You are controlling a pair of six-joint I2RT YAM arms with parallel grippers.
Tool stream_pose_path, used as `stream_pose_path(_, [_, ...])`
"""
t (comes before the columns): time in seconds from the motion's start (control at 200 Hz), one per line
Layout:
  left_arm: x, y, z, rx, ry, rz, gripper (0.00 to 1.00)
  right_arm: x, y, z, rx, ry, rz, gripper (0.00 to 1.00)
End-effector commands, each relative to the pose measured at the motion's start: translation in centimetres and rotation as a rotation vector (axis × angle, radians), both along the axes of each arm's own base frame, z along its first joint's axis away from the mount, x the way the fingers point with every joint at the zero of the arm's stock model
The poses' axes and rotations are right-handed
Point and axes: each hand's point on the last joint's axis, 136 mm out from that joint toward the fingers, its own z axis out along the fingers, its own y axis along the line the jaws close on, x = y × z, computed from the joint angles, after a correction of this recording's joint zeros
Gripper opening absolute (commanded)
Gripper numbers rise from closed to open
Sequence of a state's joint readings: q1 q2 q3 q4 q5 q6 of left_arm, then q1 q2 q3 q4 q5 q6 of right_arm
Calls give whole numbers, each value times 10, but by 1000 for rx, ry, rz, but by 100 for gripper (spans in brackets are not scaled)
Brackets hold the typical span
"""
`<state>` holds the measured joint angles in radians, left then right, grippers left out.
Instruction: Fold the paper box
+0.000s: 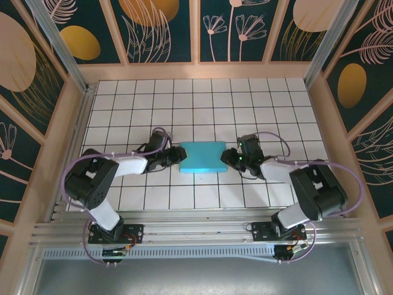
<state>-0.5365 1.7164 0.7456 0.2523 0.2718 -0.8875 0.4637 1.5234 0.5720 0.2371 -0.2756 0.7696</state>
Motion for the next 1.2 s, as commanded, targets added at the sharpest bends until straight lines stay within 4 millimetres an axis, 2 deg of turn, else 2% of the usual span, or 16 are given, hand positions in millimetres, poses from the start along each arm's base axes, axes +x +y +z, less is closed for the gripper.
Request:
stream_pose_path(0.0, [42, -31, 16, -60, -99, 4, 35, 45, 36, 23, 91, -107, 33, 32])
stream_pose_path(0.075, [76, -30, 14, -53, -142, 52, 35, 80, 39, 25, 71, -148, 9, 31])
stream_pose_path(0.11, [99, -33, 20, -56, -171, 72, 35, 99, 44, 31, 71, -181, 7, 32])
stream_pose_path(0.19, [141, -32, 24, -75, -219, 109, 35, 139, 52, 30, 58, -216, -4, 31])
stream_pose_path(0.285, [186, -32, 19, -67, -248, 123, 34, 181, 62, 23, 35, -248, -11, 31])
stream_pose_path(0.375, [220, -33, 17, -49, -269, 126, 34, 212, 64, 12, 13, -259, -36, 30])
stream_pose_path(0.42, [236, -33, 22, -45, -287, 130, 34, 221, 66, 8, 10, -259, -34, 30])
stream_pose_path(0.466, [247, -30, 17, -34, -281, 137, 35, 231, 65, 7, 3, -272, -43, 30])
stream_pose_path(0.551, [257, -28, 11, -38, -269, 147, 35, 245, 63, 5, -22, -278, -48, 35])
stream_pose_path(0.646, [261, -25, 7, -26, -267, 157, 38, 253, 60, 12, -34, -292, -41, 43])
stream_pose_path(0.751, [263, -21, 15, -14, -285, 169, 45, 257, 53, 25, -43, -301, -43, 58])
stream_pose_path(0.811, [264, -17, 24, -8, -299, 179, 48, 258, 47, 38, -52, -320, -49, 68])
stream_pose_path(0.871, [263, -12, 35, 2, -316, 193, 51, 258, 37, 50, -57, -339, -58, 83])
stream_pose_path(0.916, [263, -10, 42, 11, -326, 202, 54, 259, 31, 60, -56, -352, -59, 89])
stream_pose_path(1.076, [262, 2, 77, 33, -377, 236, 64, 258, 5, 99, -61, -401, -72, 94])
stream_pose_path(1.196, [259, 11, 106, 47, -420, 260, 66, 251, -11, 132, -82, -453, -74, 96])
